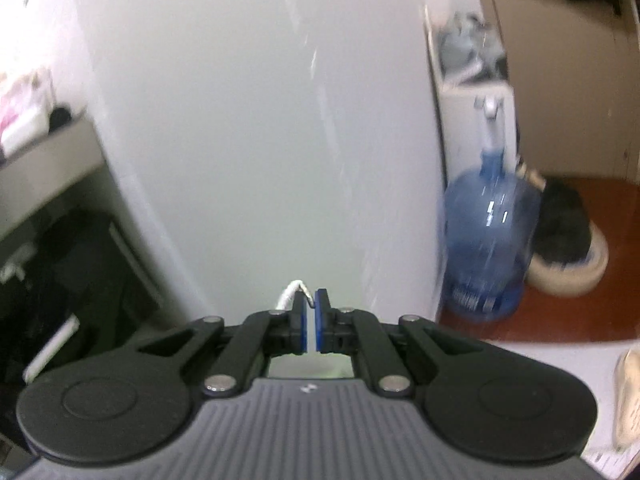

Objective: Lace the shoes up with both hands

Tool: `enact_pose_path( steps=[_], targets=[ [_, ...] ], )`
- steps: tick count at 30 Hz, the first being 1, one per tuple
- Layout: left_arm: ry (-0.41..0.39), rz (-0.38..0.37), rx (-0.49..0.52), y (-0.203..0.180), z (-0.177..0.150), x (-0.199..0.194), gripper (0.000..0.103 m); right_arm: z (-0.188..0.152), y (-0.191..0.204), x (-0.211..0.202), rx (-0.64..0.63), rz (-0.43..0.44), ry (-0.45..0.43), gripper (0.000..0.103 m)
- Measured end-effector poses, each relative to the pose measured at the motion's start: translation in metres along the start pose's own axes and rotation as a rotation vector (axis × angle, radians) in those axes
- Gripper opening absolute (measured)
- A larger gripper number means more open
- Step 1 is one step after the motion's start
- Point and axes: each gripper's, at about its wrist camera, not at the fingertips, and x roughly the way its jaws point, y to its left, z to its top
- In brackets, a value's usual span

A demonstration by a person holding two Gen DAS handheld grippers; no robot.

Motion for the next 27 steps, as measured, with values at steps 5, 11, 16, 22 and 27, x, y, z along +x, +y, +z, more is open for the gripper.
enact_pose_path(
  steps=[5,11,16,22,27],
  targets=[
    [0.005,-0.001,-0.011,-0.001,-0.001,-0.002,0.039,0.051,-0.015,-0.017,-0.007,-0.034,-0.103,0.004],
    [0.007,0.010,-0.016,0.000,0.000,-0.005,0.039,0.076,-0.006,-0.032,-0.045,-0.009,-0.134,0.004],
    [-0.028,0.020,-0.087,0.004,0.003,-0.025,0.040,0.041,0.025,-0.028,-0.120,0.104,0.021,0.003],
    [-0.155,0.086,-0.199,0.017,0.002,-0.064,0.055,-0.056,0.052,-0.014,-0.109,0.139,0.265,0.003],
    [-0.227,0.198,-0.261,0.026,0.001,-0.082,0.063,-0.121,0.066,-0.014,-0.089,0.078,0.455,0.003]
  ],
)
